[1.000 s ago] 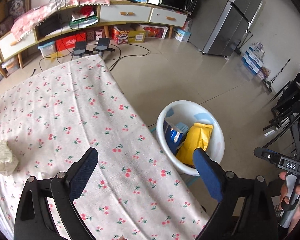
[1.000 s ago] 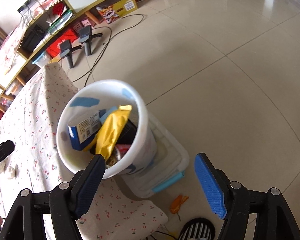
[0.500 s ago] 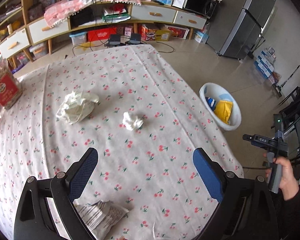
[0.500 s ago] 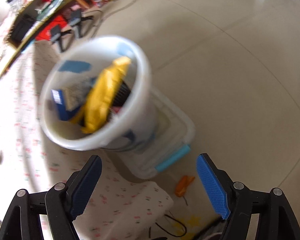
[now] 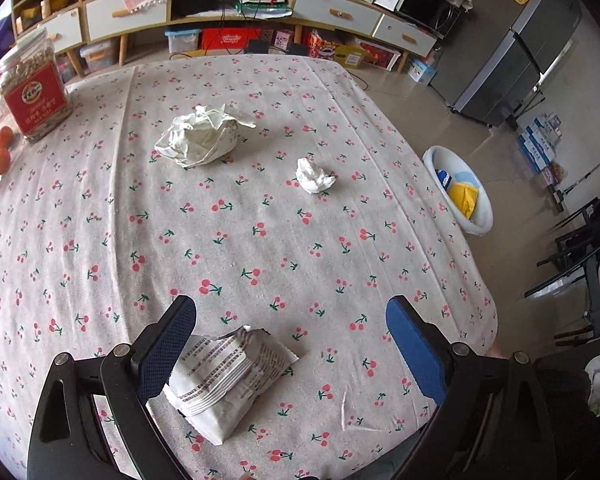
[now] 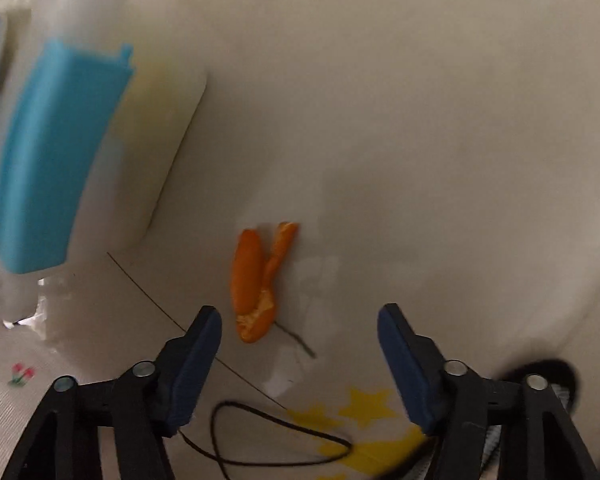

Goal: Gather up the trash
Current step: 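Grasp the white paper wrapper with the left tool while the right tool picks the orange peel off the floor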

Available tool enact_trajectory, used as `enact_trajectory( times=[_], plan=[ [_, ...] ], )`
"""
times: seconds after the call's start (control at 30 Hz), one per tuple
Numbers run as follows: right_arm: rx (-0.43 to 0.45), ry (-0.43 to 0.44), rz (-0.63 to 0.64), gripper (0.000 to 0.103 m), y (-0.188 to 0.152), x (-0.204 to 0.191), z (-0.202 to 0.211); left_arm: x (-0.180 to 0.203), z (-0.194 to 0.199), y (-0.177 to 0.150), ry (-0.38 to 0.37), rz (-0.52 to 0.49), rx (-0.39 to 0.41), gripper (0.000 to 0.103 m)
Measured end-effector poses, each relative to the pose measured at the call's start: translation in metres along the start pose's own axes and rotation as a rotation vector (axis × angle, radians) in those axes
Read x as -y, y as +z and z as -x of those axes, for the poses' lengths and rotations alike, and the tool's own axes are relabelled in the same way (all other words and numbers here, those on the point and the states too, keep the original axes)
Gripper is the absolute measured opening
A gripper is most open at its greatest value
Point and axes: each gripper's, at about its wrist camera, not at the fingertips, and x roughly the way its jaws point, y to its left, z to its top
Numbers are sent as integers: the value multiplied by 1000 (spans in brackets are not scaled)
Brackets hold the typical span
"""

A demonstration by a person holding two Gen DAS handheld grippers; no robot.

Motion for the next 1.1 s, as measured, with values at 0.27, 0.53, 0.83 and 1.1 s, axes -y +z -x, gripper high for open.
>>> enact_trajectory(
  times=[0.27,0.53,0.83,1.1],
  plan=[
    [-6,-67,2,45,-2,-11,-34,-25,-8,-15,30,15,-56,97],
    [19,-31,64,14,-3,-14,-31,-45,-11,-38,39,30,-110,97],
    [98,-55,38,11,0,1,32,-46,-43,-46,149,-19,-182,94],
    [251,-44,97,11,8,-4,141,-43,-37,-46,165,-1,-144,58]
  ],
)
